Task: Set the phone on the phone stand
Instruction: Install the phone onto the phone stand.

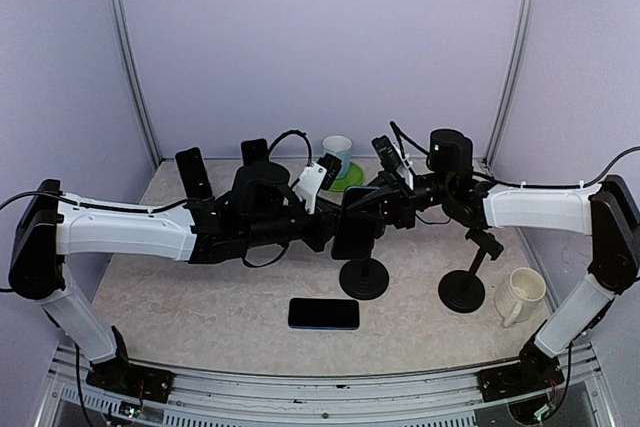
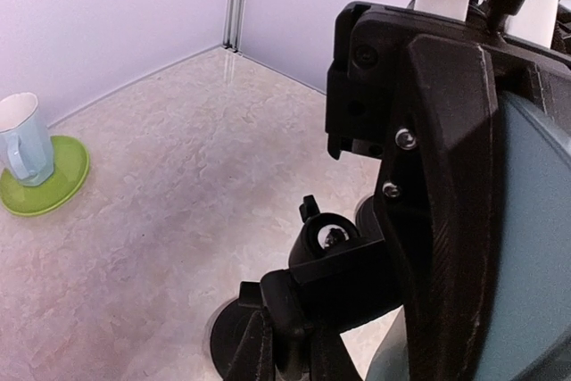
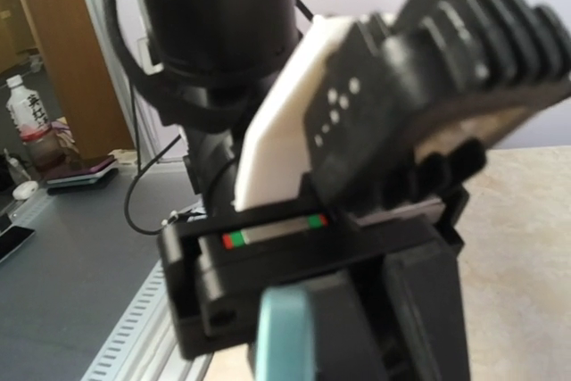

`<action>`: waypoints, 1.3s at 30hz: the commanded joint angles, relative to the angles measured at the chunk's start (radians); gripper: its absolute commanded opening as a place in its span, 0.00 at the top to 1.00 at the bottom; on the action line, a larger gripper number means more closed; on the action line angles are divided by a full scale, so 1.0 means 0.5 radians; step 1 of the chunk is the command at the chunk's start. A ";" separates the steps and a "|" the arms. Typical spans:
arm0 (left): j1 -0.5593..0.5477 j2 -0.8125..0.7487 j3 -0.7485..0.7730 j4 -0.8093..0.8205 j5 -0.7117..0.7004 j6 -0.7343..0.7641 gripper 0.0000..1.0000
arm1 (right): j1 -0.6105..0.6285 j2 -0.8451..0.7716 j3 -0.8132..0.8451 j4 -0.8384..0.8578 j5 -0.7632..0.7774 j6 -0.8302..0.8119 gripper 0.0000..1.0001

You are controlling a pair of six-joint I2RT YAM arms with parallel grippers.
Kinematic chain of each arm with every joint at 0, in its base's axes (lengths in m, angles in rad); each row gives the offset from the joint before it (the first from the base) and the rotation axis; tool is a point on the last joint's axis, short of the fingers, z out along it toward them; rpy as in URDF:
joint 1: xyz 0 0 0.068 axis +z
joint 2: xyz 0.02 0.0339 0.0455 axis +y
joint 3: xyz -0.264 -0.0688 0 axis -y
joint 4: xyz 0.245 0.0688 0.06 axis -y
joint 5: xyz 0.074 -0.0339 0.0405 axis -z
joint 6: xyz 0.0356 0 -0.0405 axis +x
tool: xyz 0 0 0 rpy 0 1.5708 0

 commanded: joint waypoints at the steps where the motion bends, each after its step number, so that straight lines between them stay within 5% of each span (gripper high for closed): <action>1: 0.012 -0.179 -0.020 0.101 -0.012 0.026 1.00 | -0.150 -0.085 -0.075 -0.099 0.153 -0.017 1.00; 39: 0.046 -0.235 -0.019 0.029 -0.145 0.011 1.00 | -0.215 -0.135 0.085 -0.732 0.966 -0.262 1.00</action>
